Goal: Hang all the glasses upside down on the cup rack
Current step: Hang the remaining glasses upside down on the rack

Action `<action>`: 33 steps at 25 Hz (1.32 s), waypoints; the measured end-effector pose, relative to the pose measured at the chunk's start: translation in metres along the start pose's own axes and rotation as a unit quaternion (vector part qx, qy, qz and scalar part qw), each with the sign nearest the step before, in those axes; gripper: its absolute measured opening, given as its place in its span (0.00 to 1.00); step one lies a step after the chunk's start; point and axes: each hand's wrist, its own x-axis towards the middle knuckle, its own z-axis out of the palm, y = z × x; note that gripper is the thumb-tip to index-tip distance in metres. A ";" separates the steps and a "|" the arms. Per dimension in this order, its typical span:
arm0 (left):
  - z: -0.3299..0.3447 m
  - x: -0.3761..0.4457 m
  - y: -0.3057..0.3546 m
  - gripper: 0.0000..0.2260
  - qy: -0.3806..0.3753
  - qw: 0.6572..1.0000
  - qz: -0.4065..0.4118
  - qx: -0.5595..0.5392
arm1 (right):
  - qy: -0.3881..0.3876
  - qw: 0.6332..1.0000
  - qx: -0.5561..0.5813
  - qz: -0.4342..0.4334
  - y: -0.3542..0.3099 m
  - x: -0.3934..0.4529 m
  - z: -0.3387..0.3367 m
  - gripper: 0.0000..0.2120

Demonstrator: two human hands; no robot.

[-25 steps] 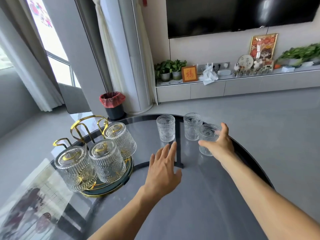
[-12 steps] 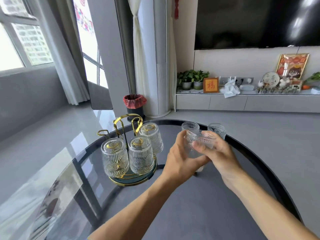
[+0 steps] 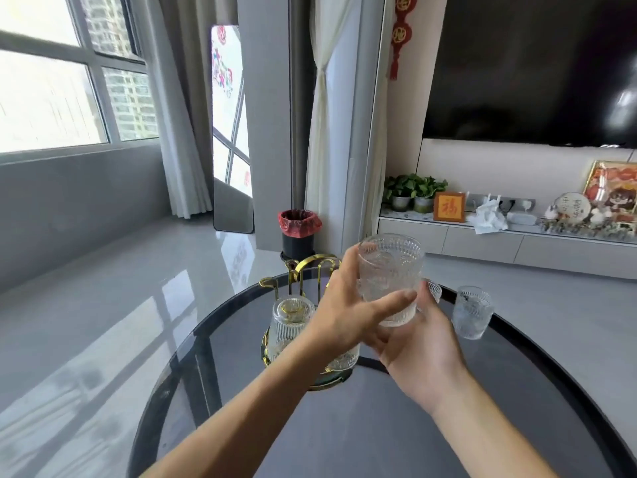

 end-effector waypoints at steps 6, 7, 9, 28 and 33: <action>-0.075 0.011 -0.047 0.39 -0.002 0.854 0.039 0.518 | 0.166 0.978 -0.056 -0.112 -0.033 0.055 0.036 0.22; -0.084 0.012 -0.056 0.39 -0.013 0.841 0.037 0.539 | 0.188 0.968 -0.103 -0.130 -0.040 0.067 0.045 0.22; -0.093 0.015 -0.067 0.38 -0.018 0.842 0.058 0.537 | 0.229 0.927 -0.246 -0.167 -0.052 0.092 0.057 0.27; -0.102 0.012 -0.076 0.36 -0.008 0.852 0.118 0.510 | 0.182 0.639 -0.746 -0.048 -0.016 0.197 0.054 0.22; -0.100 0.013 -0.078 0.35 0.002 0.855 0.112 0.507 | 0.151 0.630 -0.762 0.005 -0.013 0.198 0.050 0.14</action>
